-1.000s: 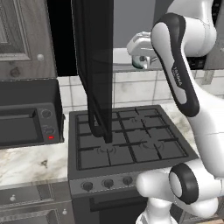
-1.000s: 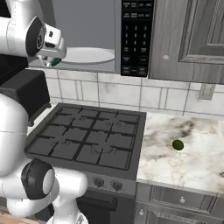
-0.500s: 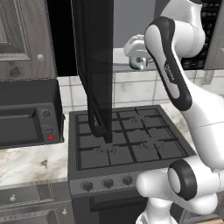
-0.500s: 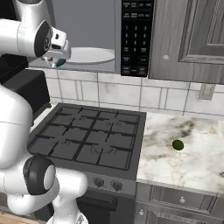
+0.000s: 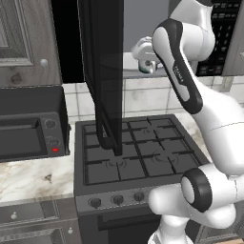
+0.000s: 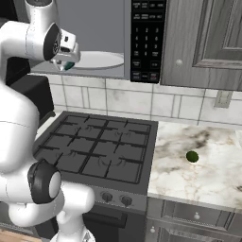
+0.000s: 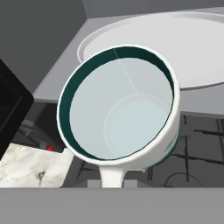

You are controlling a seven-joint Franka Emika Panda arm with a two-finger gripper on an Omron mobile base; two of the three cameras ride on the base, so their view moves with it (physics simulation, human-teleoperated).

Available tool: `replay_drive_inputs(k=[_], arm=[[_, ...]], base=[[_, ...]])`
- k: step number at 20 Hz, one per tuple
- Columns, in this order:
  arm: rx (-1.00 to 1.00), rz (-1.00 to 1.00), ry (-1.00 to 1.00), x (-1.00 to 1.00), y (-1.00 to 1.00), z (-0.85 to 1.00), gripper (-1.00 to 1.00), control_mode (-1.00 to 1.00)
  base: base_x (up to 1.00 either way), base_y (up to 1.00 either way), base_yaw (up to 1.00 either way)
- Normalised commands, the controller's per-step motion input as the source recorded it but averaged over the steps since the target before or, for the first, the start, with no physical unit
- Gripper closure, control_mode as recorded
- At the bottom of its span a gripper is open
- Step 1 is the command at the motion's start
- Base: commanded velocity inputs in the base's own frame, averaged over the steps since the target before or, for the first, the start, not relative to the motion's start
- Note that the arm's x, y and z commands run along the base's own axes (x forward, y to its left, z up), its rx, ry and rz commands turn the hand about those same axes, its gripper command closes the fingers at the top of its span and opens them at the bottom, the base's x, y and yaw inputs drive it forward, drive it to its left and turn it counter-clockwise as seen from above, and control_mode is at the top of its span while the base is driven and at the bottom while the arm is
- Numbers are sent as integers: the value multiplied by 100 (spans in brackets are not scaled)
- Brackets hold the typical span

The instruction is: Pick the mug from the counter and place it inside the microwave. Then close the microwave.

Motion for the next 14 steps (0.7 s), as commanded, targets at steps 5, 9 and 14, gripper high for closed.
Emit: replay_drive_inputs(k=[5,9,14], arm=[[0,-3,0,58,0,0,100,-100],[1,-4,0,59,0,0,100,-100],[3,-3,0,40,0,0,100,-100]], base=[[0,0,0],[0,0,0],[0,0,0]])
